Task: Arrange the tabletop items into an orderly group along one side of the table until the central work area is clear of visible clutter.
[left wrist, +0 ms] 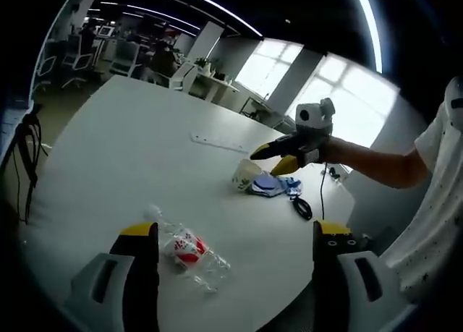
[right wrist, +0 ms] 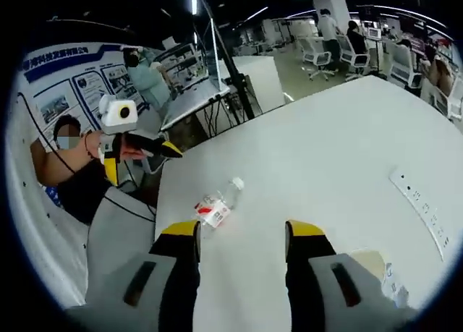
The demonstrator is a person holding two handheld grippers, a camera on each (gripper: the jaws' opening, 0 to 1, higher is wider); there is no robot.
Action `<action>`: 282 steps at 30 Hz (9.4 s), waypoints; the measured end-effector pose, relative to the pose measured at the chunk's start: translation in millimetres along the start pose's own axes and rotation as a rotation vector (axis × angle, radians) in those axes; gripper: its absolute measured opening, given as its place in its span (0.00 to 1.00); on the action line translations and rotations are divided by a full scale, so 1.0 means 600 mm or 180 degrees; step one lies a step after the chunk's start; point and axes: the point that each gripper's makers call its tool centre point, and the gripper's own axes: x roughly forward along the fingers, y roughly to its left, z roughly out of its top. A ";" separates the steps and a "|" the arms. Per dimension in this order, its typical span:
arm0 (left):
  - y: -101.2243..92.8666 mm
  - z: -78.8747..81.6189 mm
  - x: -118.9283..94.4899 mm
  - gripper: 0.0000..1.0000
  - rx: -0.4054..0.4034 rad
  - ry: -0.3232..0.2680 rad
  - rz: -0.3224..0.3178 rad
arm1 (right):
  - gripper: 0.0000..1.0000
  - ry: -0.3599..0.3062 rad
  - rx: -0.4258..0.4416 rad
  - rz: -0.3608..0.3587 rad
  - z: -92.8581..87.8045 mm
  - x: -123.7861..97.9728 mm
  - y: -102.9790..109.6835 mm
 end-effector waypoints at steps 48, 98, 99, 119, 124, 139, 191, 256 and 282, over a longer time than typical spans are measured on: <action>0.039 -0.061 -0.071 0.90 -0.0346 -0.0263 0.0248 | 0.46 0.0918 0.1453 0.0620 -0.023 0.306 0.025; 0.073 -0.117 -0.058 0.88 -0.0640 -0.0290 0.0286 | 0.21 0.0440 0.2391 0.1485 -0.033 0.366 0.025; 0.074 -0.118 -0.057 0.88 -0.0648 -0.0292 0.0280 | 0.21 0.0424 0.2376 0.1488 -0.032 0.366 0.024; 0.097 -0.122 -0.006 0.87 -0.0671 -0.0253 0.0169 | 0.19 0.0230 0.2024 0.1495 -0.015 0.340 0.043; 0.103 -0.124 0.017 0.86 -0.0660 -0.0216 0.0119 | 0.19 0.0129 0.1885 0.1475 -0.003 0.324 0.053; 0.120 -0.121 0.094 0.81 -0.0746 -0.0262 -0.0121 | 0.19 -0.0002 0.1615 0.1446 0.009 0.306 0.054; -0.014 0.004 0.234 0.39 0.0375 0.0261 -0.1178 | 0.19 -0.1157 0.0778 0.0538 0.095 0.063 0.012; -0.065 0.128 0.413 0.38 0.2073 0.0670 -0.1835 | 0.19 -0.1704 -0.0790 -0.1096 0.136 -0.093 -0.123; -0.029 0.055 0.446 0.39 0.2342 0.0862 -0.1689 | 0.20 -0.1132 -0.1253 -0.1417 0.054 -0.053 -0.134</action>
